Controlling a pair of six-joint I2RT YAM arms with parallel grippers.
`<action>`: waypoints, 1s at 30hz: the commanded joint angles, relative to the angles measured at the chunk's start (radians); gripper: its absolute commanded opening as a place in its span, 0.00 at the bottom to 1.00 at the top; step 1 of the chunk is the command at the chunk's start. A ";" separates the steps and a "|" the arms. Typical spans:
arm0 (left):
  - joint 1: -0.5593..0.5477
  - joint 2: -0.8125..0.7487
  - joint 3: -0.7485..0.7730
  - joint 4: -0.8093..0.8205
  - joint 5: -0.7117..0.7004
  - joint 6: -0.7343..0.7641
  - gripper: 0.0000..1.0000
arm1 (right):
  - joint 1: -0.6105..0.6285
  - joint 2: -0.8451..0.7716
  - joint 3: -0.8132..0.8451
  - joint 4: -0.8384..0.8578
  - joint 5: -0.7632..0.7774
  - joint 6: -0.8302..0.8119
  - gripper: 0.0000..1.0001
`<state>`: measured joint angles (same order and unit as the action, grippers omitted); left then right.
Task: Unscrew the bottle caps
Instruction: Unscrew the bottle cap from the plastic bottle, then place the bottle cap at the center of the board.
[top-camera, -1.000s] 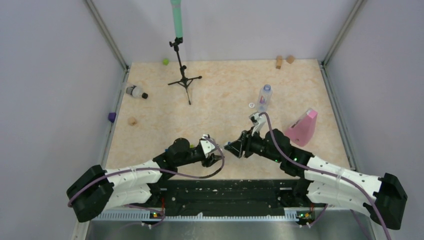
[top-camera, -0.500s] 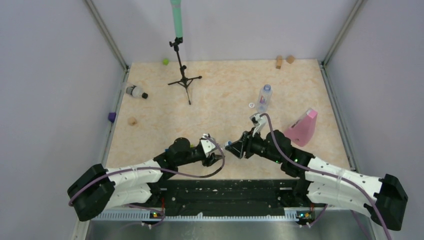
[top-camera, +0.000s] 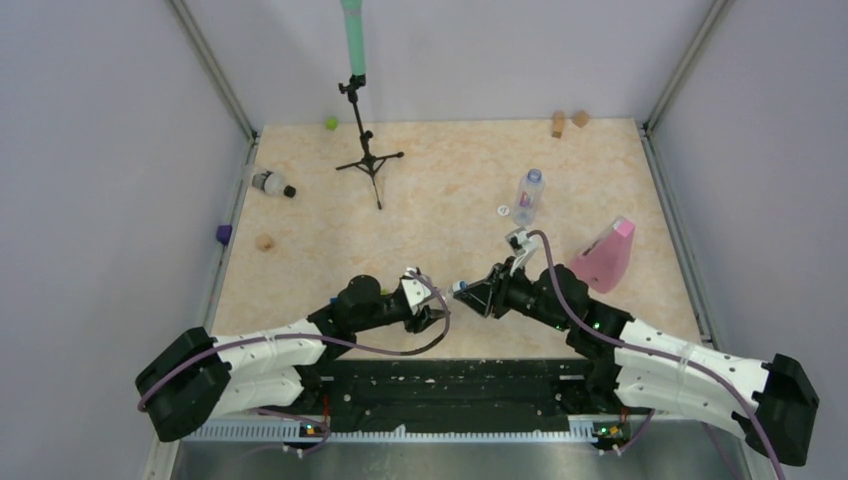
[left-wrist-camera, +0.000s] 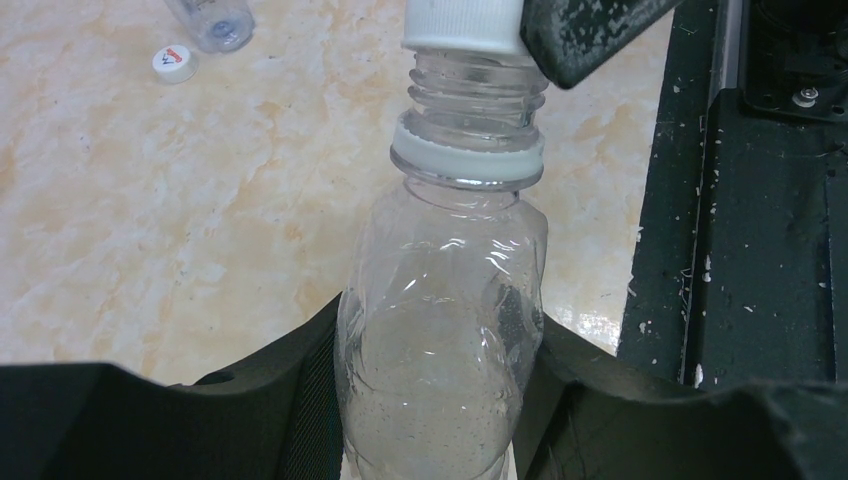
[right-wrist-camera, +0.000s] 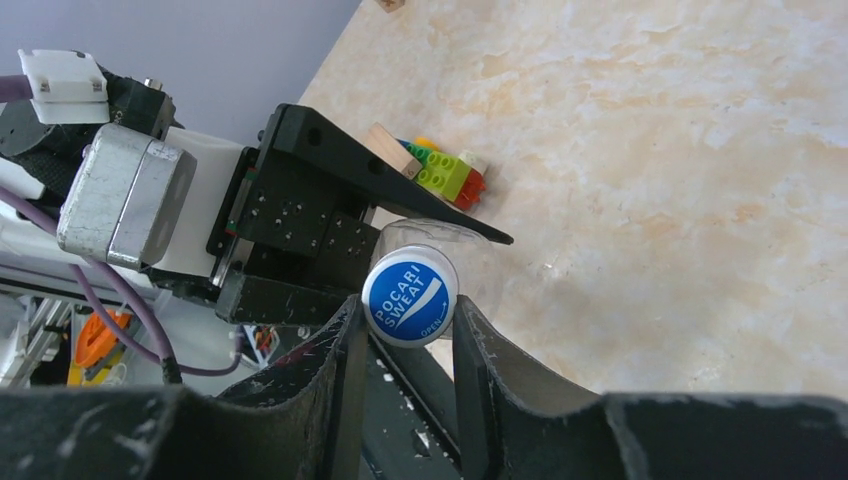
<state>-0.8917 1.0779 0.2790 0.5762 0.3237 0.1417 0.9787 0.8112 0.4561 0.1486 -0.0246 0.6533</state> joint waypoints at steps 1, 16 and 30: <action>-0.001 0.015 0.009 -0.024 0.000 -0.007 0.00 | 0.011 -0.050 -0.010 0.037 0.069 -0.014 0.21; -0.001 -0.102 -0.065 0.069 -0.095 -0.017 0.00 | -0.067 0.060 0.106 -0.182 0.430 -0.202 0.18; 0.000 -0.204 -0.104 0.031 -0.134 0.003 0.00 | -0.243 0.781 0.601 -0.298 0.445 -0.355 0.16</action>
<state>-0.8917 0.8951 0.1829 0.5823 0.2150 0.1333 0.7902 1.4857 0.9356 -0.1402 0.4107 0.3729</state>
